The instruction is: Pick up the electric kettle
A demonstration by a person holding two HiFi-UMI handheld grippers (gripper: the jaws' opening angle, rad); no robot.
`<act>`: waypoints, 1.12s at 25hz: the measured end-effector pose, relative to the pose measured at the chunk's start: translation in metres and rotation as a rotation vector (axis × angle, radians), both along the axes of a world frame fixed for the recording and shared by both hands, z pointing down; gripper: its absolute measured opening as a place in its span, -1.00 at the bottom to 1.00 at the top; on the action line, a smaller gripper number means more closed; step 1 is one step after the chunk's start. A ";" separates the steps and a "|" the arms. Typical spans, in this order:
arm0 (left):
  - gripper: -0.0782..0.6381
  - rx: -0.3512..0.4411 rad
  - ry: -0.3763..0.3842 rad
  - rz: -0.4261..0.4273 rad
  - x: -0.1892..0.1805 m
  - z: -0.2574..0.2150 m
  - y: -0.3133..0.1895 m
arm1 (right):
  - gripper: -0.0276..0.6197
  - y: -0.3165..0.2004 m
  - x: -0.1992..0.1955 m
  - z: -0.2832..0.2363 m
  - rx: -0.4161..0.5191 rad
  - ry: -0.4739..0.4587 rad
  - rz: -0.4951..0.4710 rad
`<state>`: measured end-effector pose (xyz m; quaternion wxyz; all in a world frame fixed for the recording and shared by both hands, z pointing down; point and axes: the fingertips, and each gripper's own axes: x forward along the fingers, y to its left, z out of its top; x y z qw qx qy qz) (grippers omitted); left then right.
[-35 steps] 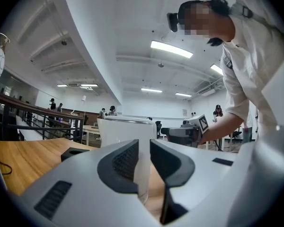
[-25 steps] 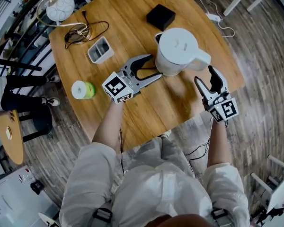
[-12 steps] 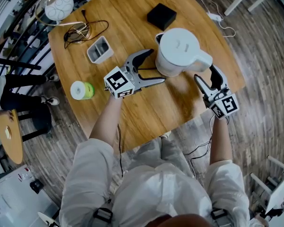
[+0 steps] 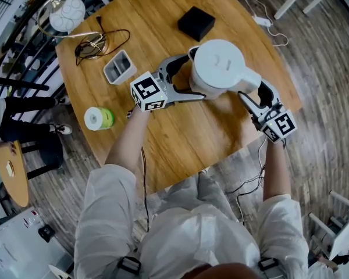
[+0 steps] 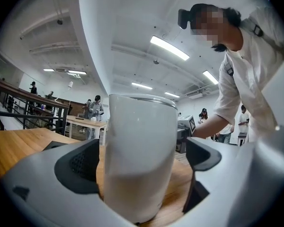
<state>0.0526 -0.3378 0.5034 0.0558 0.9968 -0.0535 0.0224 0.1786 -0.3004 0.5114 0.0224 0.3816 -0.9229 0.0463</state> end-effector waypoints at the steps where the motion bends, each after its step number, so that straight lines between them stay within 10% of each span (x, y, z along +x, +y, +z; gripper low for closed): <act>1: 0.77 -0.003 0.001 0.011 0.002 0.001 -0.002 | 0.04 -0.001 -0.001 0.001 0.000 0.008 -0.012; 28: 0.85 0.031 -0.003 0.176 0.031 0.007 -0.007 | -0.51 -0.008 -0.015 -0.004 0.039 0.083 -0.211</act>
